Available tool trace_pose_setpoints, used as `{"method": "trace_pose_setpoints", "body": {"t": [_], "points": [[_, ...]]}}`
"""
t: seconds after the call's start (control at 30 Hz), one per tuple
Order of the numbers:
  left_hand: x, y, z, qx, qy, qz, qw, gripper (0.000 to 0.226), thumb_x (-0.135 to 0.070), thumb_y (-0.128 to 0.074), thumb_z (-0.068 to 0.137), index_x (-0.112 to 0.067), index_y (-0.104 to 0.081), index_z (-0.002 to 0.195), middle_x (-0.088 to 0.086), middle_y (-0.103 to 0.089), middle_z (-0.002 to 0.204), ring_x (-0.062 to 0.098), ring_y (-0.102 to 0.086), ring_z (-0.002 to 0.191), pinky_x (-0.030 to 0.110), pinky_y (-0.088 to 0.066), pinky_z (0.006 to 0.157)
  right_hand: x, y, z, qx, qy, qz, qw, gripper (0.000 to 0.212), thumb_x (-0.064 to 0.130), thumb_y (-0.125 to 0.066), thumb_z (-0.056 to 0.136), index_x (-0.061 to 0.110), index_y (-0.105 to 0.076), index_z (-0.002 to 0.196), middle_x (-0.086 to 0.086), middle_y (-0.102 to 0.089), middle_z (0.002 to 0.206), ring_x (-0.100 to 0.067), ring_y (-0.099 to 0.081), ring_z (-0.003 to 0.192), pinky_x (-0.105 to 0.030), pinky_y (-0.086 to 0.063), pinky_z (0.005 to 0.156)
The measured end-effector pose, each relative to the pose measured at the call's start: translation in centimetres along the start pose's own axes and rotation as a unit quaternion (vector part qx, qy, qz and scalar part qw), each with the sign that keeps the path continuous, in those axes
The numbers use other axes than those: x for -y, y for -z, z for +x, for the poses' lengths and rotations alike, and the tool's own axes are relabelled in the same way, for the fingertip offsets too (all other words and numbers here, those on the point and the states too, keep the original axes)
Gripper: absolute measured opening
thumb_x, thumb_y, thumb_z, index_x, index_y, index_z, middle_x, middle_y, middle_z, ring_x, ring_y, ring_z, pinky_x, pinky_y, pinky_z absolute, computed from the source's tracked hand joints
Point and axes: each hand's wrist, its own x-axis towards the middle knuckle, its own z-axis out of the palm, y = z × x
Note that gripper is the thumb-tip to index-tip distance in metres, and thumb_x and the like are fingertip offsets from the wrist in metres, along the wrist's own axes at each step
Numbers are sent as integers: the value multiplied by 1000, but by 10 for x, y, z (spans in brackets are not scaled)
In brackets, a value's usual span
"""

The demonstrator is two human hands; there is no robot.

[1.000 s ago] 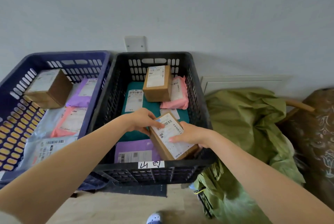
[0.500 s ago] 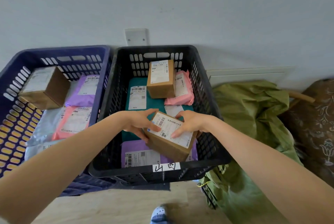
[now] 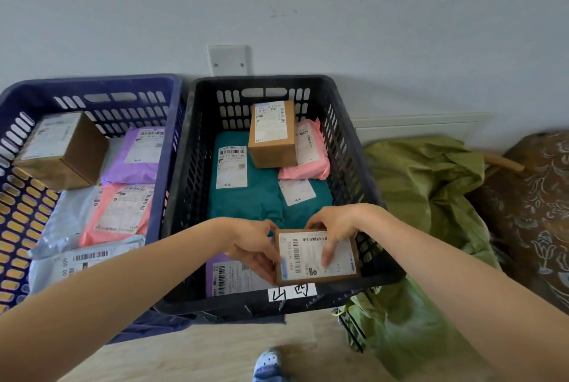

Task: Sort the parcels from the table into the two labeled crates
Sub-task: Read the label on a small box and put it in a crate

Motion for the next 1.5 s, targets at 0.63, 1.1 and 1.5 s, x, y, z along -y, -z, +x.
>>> {"method": "trace_pose_setpoints", "body": {"t": [0.63,1.1,1.5], "points": [[-4,10,22,-66,-38,384,920,72,-46,-64,88,-24,-30,147,-3,-43,140,19,-52,118,36,-55,88,-15,-9,11,-21,-22,6,1000,86,36,-83,73,19,-40,145,0,-53,138,-20,-53,122,-30,-45,101],[-67,86,2,-273,-156,246,917,49,-24,-60,95,-13,-44,140,8,-52,129,22,-54,107,31,-48,85,-8,34,32,-279,37,238,930,43,40,-53,97,14,-57,132,-1,-56,133,-6,-50,106,-15,-39,85],[-97,140,41,-416,-123,65,899,30,-23,-55,97,-18,-38,72,3,-47,90,24,-49,87,38,-47,75,7,98,85,-366,7,464,807,53,30,-57,96,10,-42,143,-10,-45,146,-25,-47,129,-45,-40,109]]}}
